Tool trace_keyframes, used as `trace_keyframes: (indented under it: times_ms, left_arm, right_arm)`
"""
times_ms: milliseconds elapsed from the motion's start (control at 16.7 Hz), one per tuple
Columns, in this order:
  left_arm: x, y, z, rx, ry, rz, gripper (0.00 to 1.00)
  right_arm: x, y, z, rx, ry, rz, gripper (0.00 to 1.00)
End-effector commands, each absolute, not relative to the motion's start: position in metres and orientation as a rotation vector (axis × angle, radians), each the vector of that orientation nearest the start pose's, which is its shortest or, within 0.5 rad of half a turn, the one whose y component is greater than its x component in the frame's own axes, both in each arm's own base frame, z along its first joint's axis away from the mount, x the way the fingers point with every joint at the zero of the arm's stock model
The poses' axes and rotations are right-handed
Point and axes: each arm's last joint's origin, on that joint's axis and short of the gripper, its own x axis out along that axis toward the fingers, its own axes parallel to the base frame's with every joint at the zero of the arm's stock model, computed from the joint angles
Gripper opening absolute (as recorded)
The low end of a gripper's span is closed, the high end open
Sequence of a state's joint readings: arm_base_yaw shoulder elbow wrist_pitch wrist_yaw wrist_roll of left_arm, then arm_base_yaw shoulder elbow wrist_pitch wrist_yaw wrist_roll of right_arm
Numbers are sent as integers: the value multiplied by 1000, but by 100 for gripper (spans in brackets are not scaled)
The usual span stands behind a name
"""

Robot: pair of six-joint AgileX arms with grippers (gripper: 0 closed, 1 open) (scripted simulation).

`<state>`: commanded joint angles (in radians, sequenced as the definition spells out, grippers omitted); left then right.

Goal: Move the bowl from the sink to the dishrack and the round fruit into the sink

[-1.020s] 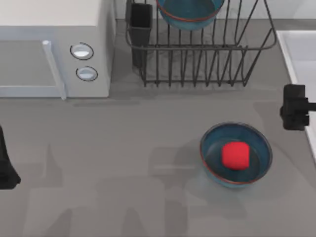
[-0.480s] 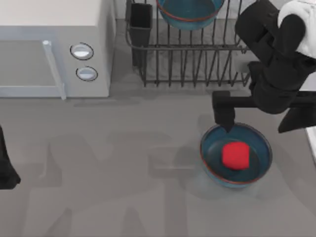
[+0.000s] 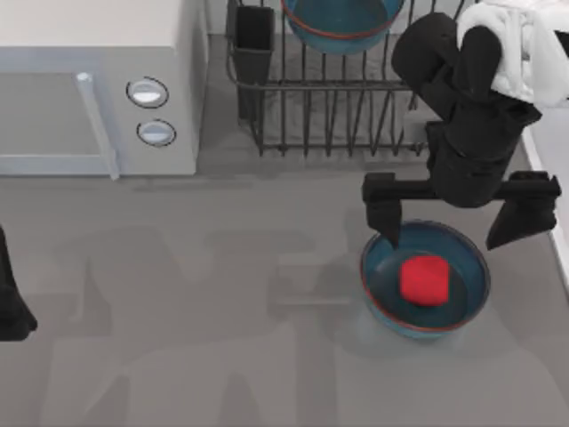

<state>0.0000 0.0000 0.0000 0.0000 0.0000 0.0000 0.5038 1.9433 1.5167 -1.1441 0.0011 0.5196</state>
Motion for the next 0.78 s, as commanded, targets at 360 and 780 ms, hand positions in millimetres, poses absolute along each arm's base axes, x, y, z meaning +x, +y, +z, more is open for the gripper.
trace_keyframes:
  times_ms: [360, 780]
  left_arm:
    - [106, -1, 160, 0, 0, 0, 100]
    - [106, -1, 160, 0, 0, 0, 100]
  right_arm:
    - [325, 180, 179, 14, 1572, -16, 100]
    - [324, 182, 101, 11, 1568, -6, 100]
